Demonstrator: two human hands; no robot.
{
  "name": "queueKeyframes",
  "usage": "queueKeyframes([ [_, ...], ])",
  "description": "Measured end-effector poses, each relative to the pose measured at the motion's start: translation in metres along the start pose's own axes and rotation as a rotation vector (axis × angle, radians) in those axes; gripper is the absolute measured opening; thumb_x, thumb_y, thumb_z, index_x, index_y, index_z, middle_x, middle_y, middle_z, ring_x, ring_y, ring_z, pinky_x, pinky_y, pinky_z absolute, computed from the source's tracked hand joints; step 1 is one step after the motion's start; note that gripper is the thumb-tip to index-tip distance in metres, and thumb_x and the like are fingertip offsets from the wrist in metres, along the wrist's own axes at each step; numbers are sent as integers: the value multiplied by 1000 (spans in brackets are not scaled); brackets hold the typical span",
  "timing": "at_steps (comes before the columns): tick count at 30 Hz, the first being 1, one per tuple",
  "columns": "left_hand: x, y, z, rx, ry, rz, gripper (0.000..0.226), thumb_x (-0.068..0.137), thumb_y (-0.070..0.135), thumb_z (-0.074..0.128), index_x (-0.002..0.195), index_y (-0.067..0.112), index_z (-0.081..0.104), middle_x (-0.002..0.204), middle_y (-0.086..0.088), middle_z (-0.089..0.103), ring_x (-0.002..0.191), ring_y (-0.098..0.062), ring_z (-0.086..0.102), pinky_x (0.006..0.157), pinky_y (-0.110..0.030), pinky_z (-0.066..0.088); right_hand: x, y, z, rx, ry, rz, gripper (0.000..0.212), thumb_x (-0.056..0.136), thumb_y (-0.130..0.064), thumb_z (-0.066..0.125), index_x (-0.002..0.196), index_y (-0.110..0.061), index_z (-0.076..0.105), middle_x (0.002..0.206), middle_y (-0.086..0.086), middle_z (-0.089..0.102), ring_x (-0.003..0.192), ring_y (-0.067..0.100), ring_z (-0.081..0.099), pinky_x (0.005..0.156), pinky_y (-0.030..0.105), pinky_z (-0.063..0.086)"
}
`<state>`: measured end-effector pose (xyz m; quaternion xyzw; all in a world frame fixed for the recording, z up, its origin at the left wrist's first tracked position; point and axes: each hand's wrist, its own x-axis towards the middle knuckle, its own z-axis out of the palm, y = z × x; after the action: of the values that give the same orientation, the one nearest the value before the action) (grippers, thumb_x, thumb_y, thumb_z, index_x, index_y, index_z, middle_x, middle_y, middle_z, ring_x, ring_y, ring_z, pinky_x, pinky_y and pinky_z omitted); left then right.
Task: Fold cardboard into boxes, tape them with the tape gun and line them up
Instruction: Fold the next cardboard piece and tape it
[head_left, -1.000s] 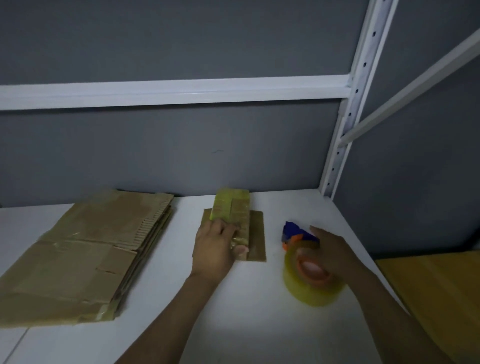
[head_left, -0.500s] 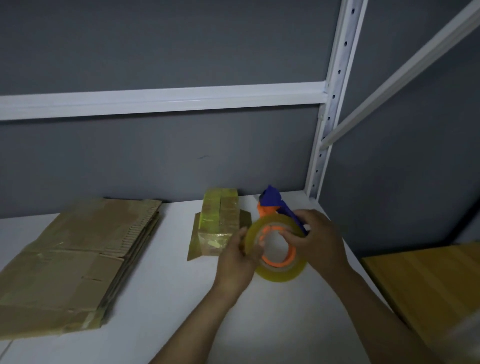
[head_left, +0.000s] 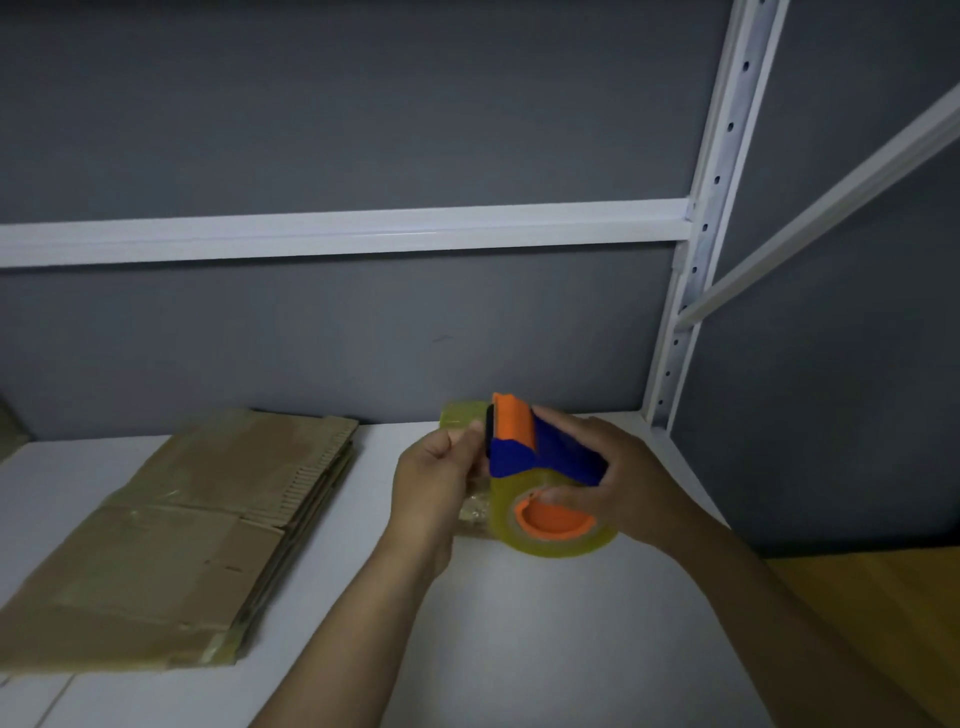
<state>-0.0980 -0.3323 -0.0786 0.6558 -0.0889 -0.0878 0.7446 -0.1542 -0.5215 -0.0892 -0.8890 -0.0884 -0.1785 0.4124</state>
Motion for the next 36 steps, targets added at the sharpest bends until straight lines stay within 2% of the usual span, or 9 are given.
queueKeyframes([
  [3, 10, 0, -7, 49, 17, -32, 39, 94, 13, 59, 55, 12, 61, 57, -9, 59, 54, -20, 50, 58, -28, 42, 4, 3, 0, -133, -16, -4, 81, 71, -43, 77, 134, -63, 31, 103, -24, 51, 98, -6, 49, 77, 9, 40],
  [8, 29, -9, -33, 181, 140, -43, 33, 91, 10, 63, 57, 7, 61, 53, -4, 60, 47, -11, 52, 51, -19, 42, 8, 10, -7, -367, -137, 37, 78, 75, -49, 74, 132, -65, 23, 93, -23, 43, 89, -6, 46, 67, 7, 34],
  [14, 44, -35, -63, 325, 190, -149, 26, 89, 11, 65, 67, -1, 70, 71, -19, 70, 54, -16, 52, 59, -26, 42, 8, 21, -10, -544, -244, 101, 78, 78, -55, 70, 143, -47, 28, 106, -23, 38, 95, -3, 40, 61, 3, 32],
  [20, 61, -59, -66, 507, 209, -132, 33, 87, 17, 67, 55, 7, 69, 60, -7, 69, 56, -16, 57, 69, -31, 50, 11, 26, 2, -636, -268, 78, 81, 80, -58, 65, 147, -44, 22, 129, -11, 47, 111, 4, 46, 66, 2, 28],
  [23, 67, -73, -67, 482, 194, -221, 29, 88, 19, 67, 61, 7, 71, 62, -6, 70, 56, -16, 58, 65, -30, 49, 13, 26, 13, -744, -273, 46, 76, 83, -62, 57, 147, -46, 20, 128, -8, 48, 112, 8, 48, 73, 13, 32],
  [27, 69, -81, -70, 349, 99, -324, 31, 93, 24, 63, 71, 3, 71, 58, -3, 66, 54, -13, 53, 54, -25, 44, 12, 32, 19, -786, -305, 29, 77, 86, -62, 54, 149, -41, 16, 130, -4, 46, 118, 12, 47, 78, 15, 34],
  [29, 72, -80, -71, 483, 49, -292, 36, 96, 33, 58, 75, 6, 69, 58, -3, 66, 53, -13, 54, 54, -26, 46, 13, 32, 19, -807, -315, 11, 77, 87, -61, 53, 150, -39, 15, 132, -3, 46, 119, 12, 46, 79, 15, 35],
  [33, 68, -87, -77, 644, -76, -249, 43, 94, 57, 47, 127, 30, 47, 77, 4, 72, 66, -12, 66, 55, -23, 49, 15, 33, 19, -823, -315, -20, 77, 87, -61, 53, 150, -39, 16, 131, -2, 46, 119, 13, 47, 78, 15, 33],
  [36, 56, -91, -68, 500, -107, 176, 22, 100, 33, 47, 121, 39, 53, 107, 29, 64, 106, 3, 60, 82, -14, 46, 14, 33, 21, -808, -323, -18, 77, 87, -62, 53, 150, -38, 15, 132, -2, 46, 120, 13, 46, 81, 15, 37],
])
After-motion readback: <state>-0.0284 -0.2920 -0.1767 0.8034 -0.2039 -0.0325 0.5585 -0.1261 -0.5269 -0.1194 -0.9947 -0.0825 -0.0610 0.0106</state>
